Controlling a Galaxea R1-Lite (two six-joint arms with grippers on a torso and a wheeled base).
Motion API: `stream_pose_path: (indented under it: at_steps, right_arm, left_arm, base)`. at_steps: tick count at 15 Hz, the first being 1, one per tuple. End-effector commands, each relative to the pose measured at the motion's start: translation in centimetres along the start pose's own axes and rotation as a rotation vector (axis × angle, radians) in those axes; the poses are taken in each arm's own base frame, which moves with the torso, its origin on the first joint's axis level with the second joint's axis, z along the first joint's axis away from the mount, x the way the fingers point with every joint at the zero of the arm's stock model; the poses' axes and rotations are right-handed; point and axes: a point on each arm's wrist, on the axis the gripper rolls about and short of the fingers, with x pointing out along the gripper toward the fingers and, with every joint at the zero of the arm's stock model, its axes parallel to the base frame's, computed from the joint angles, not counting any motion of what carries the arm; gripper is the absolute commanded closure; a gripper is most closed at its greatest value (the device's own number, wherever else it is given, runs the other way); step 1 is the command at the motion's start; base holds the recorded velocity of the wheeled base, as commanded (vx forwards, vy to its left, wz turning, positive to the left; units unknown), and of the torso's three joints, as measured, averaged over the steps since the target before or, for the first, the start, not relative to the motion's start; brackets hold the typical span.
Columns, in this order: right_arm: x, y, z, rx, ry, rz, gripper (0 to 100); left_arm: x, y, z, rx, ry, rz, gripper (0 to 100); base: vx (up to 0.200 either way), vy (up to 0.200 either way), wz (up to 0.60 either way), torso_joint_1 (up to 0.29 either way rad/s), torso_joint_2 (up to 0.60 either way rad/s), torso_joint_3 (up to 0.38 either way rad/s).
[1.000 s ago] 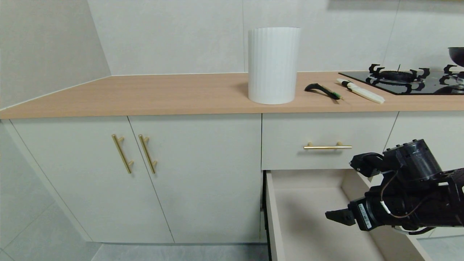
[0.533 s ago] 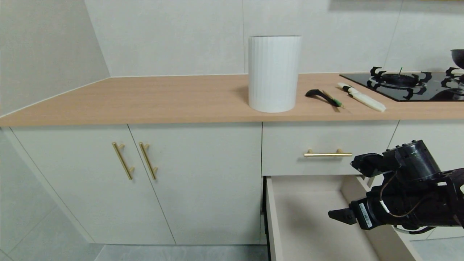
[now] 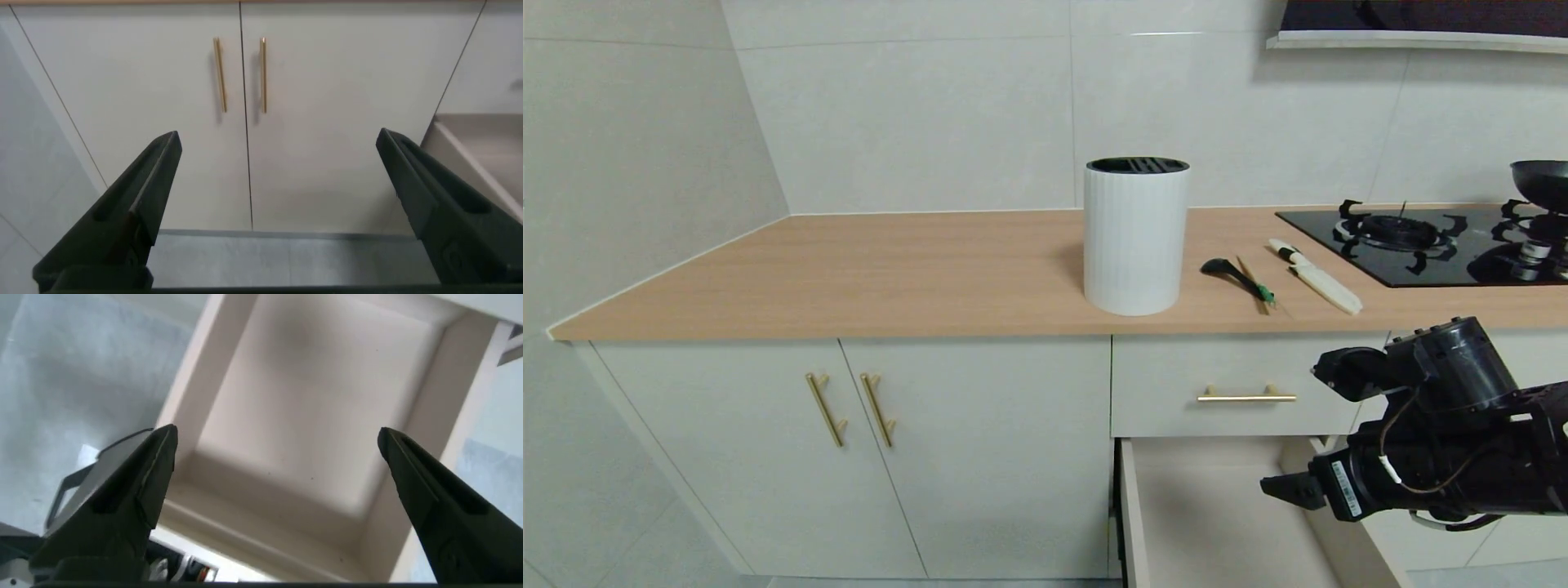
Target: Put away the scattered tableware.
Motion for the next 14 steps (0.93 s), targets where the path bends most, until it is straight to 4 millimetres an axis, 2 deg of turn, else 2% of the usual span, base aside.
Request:
stream_pose_path:
  at_steps: [1, 5, 6, 8, 10, 12, 13, 14]
  right_arm:
    - [0.0, 0.0, 0.0, 0.0, 0.0, 0.001, 0]
    - [-0.2, 0.2, 0.3, -0.006, -0.022, 0.003, 0]
    - [-1.1, 0.5, 0.8, -0.017, -0.094, 0.0, 0]
    - [-1.3, 0.8, 1.8, -0.1, -0.176, -0.072, 0]
    - [-1.0, 1.0, 4.8, -0.134, -0.27, -0.101, 0]
    - [-2.0, 1.4, 8.9, -0.1, -0.356, -0.094, 0]
    - [-2.4, 1.4, 9.4, -0.042, -0.346, -0.084, 0]
    - [-1.9, 1.5, 9.9, 0.023, -0.339, -0.066, 0]
  left_arm:
    - [0.0, 0.0, 0.0, 0.0, -0.001, -0.001, 0]
    - [0.0, 0.0, 0.0, 0.0, -0.001, -0.001, 0]
    - [0.0, 0.0, 0.0, 0.0, -0.001, -0.001, 0]
    - [0.0, 0.0, 0.0, 0.0, -0.001, 0.001, 0]
    - [0.0, 0.0, 0.0, 0.0, -0.001, 0.001, 0]
    - [0.0, 0.0, 0.0, 0.0, -0.001, -0.001, 0]
    - [0.0, 0.0, 0.0, 0.0, -0.001, 0.001, 0]
    - [0.0, 0.0, 0.0, 0.0, -0.001, 0.001, 0]
  base:
    - [0.0, 0.0, 0.0, 0.193, -0.47, -0.286]
    - [0.0, 0.0, 0.0, 0.198, -0.47, -0.282]
    - [0.0, 0.0, 0.0, 0.11, -0.26, -0.149]
    - [0.0, 0.0, 0.0, 0.049, -0.12, -0.061]
    - [0.0, 0.0, 0.0, 0.011, -0.03, -0.016]
    - [0.0, 0.0, 0.0, 0.0, 0.0, 0.0]
    - [0.0, 0.0, 0.0, 0.0, 0.0, 0.0]
    - [0.0, 0.0, 0.0, 0.0, 0.0, 0.0]
